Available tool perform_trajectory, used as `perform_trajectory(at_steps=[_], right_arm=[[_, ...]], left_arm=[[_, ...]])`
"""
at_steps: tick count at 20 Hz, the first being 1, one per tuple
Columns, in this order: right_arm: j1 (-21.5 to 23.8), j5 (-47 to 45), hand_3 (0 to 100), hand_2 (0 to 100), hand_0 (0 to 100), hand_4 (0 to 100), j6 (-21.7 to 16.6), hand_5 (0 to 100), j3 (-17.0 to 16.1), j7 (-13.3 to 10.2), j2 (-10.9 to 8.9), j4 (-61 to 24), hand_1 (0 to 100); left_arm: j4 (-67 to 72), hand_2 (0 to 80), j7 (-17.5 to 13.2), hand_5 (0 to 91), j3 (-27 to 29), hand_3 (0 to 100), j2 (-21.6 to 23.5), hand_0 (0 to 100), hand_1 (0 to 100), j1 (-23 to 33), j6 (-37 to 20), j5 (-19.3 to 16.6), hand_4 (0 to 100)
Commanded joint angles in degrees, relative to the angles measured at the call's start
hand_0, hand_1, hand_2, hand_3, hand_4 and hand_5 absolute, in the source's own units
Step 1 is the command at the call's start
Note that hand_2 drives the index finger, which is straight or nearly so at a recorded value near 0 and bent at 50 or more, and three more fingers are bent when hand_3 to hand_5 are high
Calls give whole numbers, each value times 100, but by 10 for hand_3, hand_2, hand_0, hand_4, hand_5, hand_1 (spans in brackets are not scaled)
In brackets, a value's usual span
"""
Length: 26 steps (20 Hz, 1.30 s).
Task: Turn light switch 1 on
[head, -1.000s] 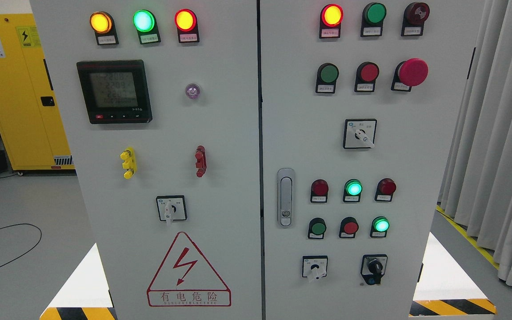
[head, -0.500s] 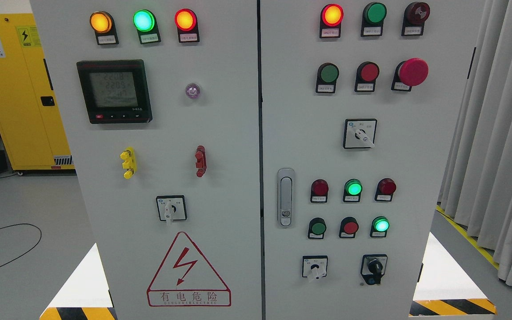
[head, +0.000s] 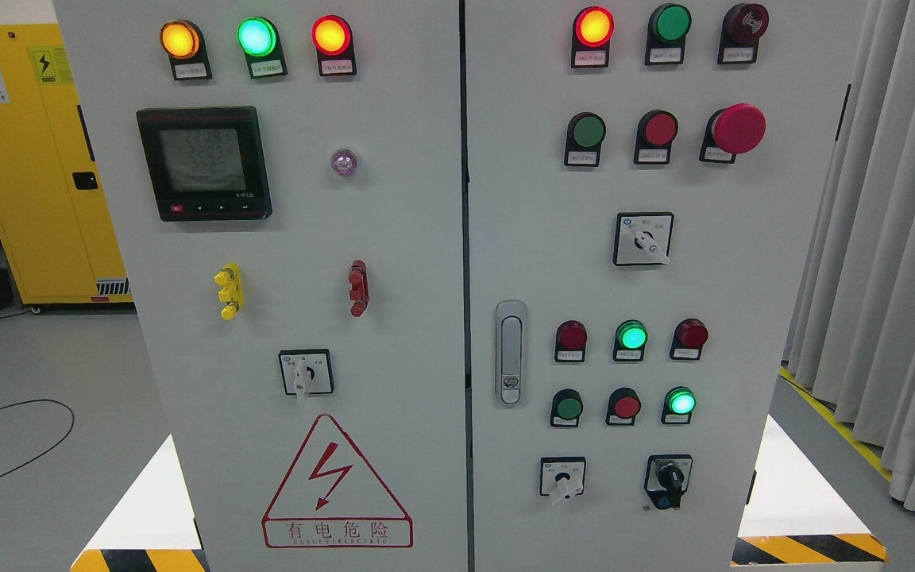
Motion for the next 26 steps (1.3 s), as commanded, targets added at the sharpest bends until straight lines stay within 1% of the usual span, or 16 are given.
perform_trajectory(at_steps=[1,2,5,6,7,9,11,14,16,17,20,23,24,26], right_arm=[[0,5,0,40,0,0,2,0,0,2,0,0,500],[0,5,0,40,0,0,2,0,0,2,0,0,500],[0,5,0,40,0,0,2,0,0,2,0,0,500],[0,-3,0,40,0,0,2,0,0,2,0,0,500],[0,5,0,40,0,0,2,0,0,2,0,0,500],[0,-3,0,40,0,0,2,0,0,2,0,0,500],[0,5,0,40,0,0,2,0,0,2,0,0,500],[0,5,0,40,0,0,2,0,0,2,0,0,500],[0,5,0,40,0,0,2,0,0,2,0,0,500],[0,5,0,40,0,0,2,0,0,2,0,0,500],[0,5,0,40,0,0,2,0,0,2,0,0,500],[0,-3,0,40,0,0,2,0,0,2,0,0,500],[0,5,0,40,0,0,2,0,0,2,0,0,500],[0,5,0,40,0,0,2,0,0,2,0,0,500]], left_arm=[[-3204,383,4,582,236,732,-48,292,501,195,-4,-13,773],[-3372,423,13,649,236,773,-48,228,535,195,-4,-13,818],[-3811,499,22,744,218,840,-66,159,564,187,-4,-13,872],[-3917,504,31,747,210,842,-74,155,566,178,-4,-4,872],[-4031,525,31,764,209,855,-74,140,583,178,-4,5,879],[-4260,544,22,707,192,864,-83,131,592,169,-12,5,836],[-4445,560,31,679,157,880,-118,128,599,117,-13,14,812],[-4560,573,83,698,8,887,-162,122,605,-59,-4,14,812],[-4595,572,319,703,-133,886,-162,113,611,-225,14,-4,814],[-4656,570,390,709,-186,886,-171,104,613,-331,66,-21,816],[-4875,563,461,721,-388,886,-241,105,619,-542,408,-30,822],[-5122,564,514,738,-529,886,-224,136,624,-587,638,-30,826],[-5192,564,584,739,-529,885,-224,141,625,-630,690,-39,826],[-5315,565,820,742,-538,885,-250,152,627,-814,1119,-179,831]])
